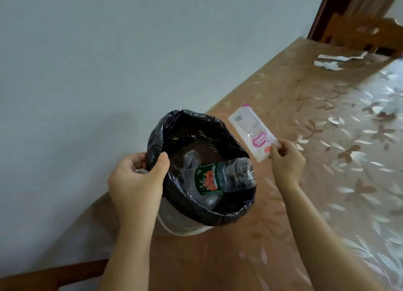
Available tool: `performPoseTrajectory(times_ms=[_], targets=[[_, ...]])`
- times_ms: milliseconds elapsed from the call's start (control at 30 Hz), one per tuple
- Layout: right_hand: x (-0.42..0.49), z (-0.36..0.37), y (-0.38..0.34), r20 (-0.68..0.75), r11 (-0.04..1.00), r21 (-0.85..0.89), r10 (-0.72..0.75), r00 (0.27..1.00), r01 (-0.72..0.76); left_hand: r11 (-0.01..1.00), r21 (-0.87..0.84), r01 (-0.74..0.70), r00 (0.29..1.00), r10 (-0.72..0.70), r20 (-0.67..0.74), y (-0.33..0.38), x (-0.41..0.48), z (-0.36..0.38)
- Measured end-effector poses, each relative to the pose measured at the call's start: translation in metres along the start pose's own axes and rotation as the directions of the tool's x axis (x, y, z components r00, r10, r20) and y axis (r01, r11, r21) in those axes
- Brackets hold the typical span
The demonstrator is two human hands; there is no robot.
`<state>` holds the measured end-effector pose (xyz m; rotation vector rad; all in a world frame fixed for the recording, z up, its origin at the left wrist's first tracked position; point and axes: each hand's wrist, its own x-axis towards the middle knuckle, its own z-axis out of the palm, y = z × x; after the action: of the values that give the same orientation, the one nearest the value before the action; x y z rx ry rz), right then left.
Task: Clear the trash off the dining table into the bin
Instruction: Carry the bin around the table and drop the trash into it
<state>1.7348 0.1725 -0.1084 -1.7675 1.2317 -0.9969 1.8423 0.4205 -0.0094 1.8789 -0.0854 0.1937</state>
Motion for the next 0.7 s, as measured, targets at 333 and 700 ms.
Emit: performPoseTrajectory(times_ms=[333, 700], targets=[[-0.122, -0.108, -0.051, -0.050, 0.984, 0.173, -0.029, 0.998, 0.037, 1.000, 0.025, -0.008, 0.991, 0.004, 0.137, 0.003, -0.060, -0.044], [-0.240, -0.186, -0.094, 0.096, 0.967, 0.045, -0.256, 0.962, 0.252, 0.994, -0.052, -0.095, 0.943, 0.106, 0.314, 0.000, -0.116, -0.132]])
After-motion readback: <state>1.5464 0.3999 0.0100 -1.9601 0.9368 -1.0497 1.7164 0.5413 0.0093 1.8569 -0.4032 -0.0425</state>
